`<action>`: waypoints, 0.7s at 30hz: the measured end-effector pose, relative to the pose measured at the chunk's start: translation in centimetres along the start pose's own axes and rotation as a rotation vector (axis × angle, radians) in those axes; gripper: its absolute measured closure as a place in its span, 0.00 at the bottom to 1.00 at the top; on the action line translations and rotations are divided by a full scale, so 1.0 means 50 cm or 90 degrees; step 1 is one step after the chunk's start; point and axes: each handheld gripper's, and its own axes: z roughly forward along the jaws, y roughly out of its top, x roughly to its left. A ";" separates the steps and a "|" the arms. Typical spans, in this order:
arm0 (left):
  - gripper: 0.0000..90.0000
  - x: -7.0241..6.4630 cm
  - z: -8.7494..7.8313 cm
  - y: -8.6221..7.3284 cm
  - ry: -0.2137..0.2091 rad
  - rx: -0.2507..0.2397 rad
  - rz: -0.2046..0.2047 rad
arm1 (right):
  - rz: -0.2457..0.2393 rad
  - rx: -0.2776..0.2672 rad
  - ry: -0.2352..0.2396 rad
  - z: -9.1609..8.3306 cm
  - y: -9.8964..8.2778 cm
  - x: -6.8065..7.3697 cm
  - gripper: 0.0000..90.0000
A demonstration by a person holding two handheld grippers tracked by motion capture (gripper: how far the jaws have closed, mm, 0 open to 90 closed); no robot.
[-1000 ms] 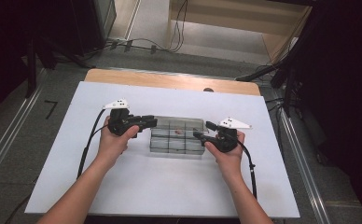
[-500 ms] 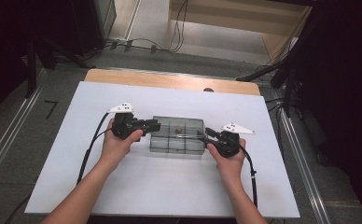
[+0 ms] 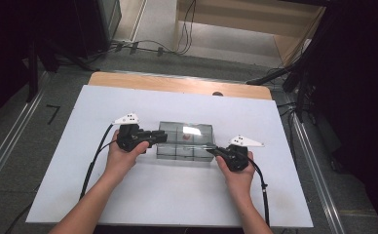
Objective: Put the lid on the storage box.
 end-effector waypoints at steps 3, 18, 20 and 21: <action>0.83 -0.001 -0.003 -0.004 0.004 -0.002 0.006 | -0.008 -0.001 -0.001 -0.005 -0.004 0.000 0.97; 0.92 -0.023 -0.003 -0.039 0.009 -0.008 0.016 | -0.041 0.010 0.014 -0.023 -0.032 0.007 0.95; 0.92 -0.025 -0.005 -0.046 0.007 -0.018 0.009 | -0.042 0.009 0.017 -0.025 -0.035 0.008 0.95; 0.92 -0.025 -0.007 -0.049 0.009 -0.021 0.007 | -0.043 0.010 0.016 -0.026 -0.035 0.009 0.95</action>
